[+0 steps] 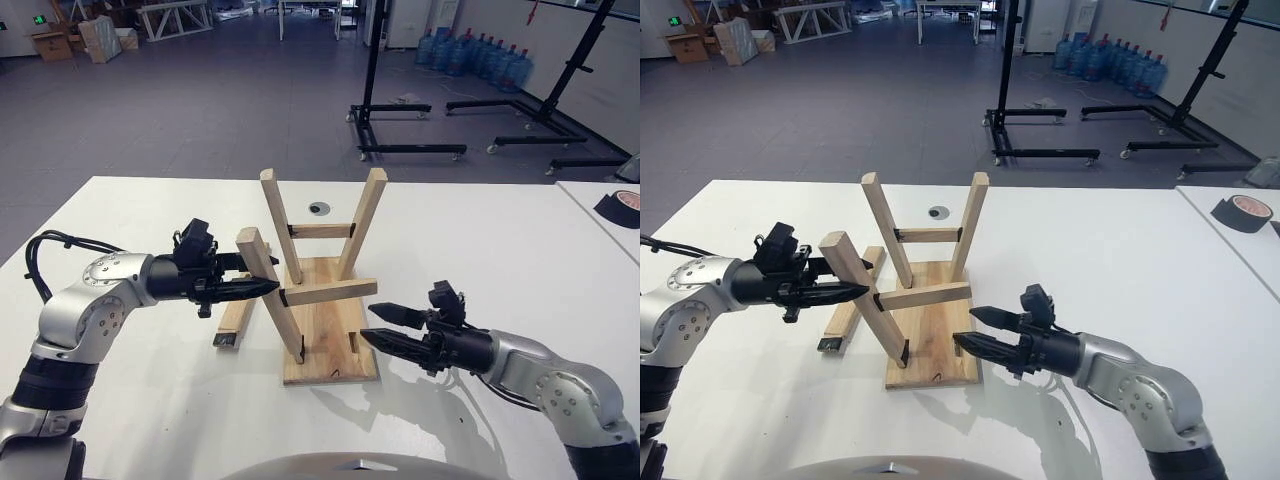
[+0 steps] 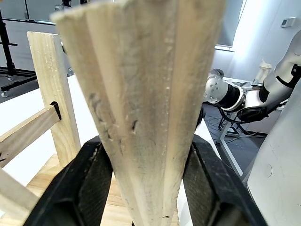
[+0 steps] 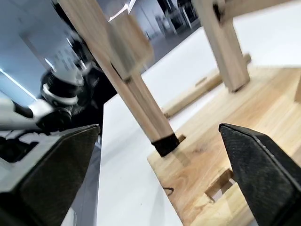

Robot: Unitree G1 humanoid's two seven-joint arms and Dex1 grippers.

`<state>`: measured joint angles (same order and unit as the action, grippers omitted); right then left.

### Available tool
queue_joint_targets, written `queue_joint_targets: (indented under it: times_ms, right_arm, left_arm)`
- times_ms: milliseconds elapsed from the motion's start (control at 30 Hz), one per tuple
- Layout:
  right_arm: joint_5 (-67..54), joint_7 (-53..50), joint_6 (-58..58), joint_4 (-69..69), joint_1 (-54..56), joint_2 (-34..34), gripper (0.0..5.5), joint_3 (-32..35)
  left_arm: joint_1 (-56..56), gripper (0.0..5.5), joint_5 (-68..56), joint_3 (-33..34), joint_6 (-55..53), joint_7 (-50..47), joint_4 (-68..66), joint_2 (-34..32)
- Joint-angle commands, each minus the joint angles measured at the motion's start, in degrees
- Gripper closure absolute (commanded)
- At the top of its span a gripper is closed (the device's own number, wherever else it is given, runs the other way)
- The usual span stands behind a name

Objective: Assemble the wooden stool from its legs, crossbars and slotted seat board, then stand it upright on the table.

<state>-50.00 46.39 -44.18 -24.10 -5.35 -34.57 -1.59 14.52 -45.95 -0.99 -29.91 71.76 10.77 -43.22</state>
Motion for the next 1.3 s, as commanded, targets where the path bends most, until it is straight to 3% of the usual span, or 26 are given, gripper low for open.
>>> queue_joint_targets:
  times_ms: [33, 167, 400, 600, 767, 933, 1167, 1300]
  right_arm:
    - [17.12, -3.17, 5.49, 3.69, 4.72, -0.64, 0.82, -11.91]
    - [24.61, -0.73, 5.91, 7.25, 4.05, -3.36, 0.82, -18.71]
    - [25.81, 1.84, 3.42, 7.45, 2.69, -5.47, 0.82, -21.23]
    - [25.47, 1.38, 2.6, 7.22, 2.93, -5.67, 0.82, -21.2]
    - [25.43, 0.33, 2.91, 7.71, 2.33, -4.74, 0.82, -20.77]
    - [25.92, 0.16, 4.18, 9.03, 1.15, -3.65, 0.82, -21.12]
    - [25.11, -0.47, 2.56, 8.05, 2.4, -2.89, 0.82, -20.95]
    - [24.0, -1.23, 1.72, 7.26, 2.49, -2.0, 0.82, -20.12]
  left_arm:
    - [-1.97, 3.51, 5.08, -3.81, -1.23, 0.16, -1.33, -0.91]
    - [-1.71, 3.51, 6.39, -4.85, -0.26, 0.05, -1.7, -1.25]
    - [0.02, 3.51, 14.67, -8.31, 5.42, -4.34, -5.83, -1.01]
    - [-3.42, 3.51, 18.31, -10.46, 8.96, -5.58, -3.2, -3.31]
    - [-12.61, 3.51, 22.62, -12.46, 16.17, -8.03, 3.03, -4.05]
    - [-18.04, 3.51, 21.78, -15.36, 15.67, -9.7, 5.81, -3.75]
    - [-18.16, 3.51, 23.19, -19.36, 15.61, -9.39, 4.01, -5.2]
    - [-18.02, 3.51, 20.89, -18.18, 14.77, -10.65, 2.94, -4.09]
